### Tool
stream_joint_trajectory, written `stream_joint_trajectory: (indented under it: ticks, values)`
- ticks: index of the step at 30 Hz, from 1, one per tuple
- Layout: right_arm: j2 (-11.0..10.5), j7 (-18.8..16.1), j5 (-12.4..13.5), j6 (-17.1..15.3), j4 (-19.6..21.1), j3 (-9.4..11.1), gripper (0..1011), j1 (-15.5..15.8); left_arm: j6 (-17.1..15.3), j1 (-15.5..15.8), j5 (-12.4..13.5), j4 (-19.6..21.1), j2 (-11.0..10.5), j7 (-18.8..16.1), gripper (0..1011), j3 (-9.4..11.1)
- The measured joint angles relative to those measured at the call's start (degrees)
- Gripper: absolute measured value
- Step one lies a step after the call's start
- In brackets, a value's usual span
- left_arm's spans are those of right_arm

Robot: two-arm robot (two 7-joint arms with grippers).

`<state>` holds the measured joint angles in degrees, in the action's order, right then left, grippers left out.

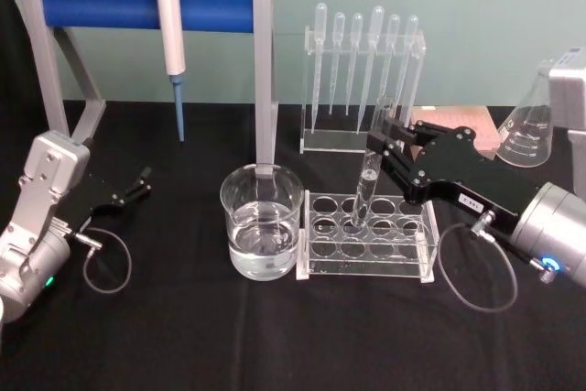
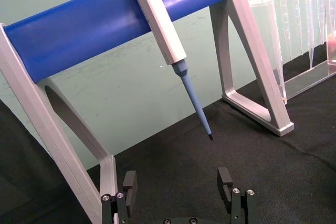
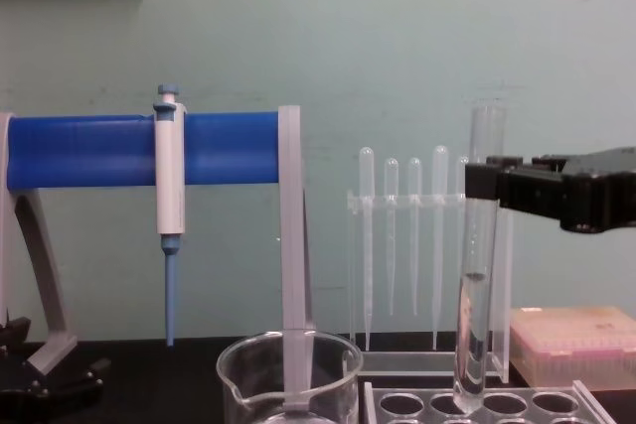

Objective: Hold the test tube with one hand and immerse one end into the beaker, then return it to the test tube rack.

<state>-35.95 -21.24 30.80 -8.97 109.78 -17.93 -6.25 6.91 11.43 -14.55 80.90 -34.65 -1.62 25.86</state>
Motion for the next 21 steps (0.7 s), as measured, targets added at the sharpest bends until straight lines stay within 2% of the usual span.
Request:
stream_joint_trajectory:
  ticks: [12, 21]
  values:
    - [1.47, 0.09, -1.92, 1.46, -1.7, -0.4, 224, 0.36, 0.0, 0.0, 0.0, 0.0, 0.0, 0.0, 1000, 0.0]
    - [2.83, -0.72, -3.22, 2.38, -4.45, -0.94, 224, -0.4, 0.0, 0.0, 0.0, 0.0, 0.0, 0.0, 1000, 0.0]
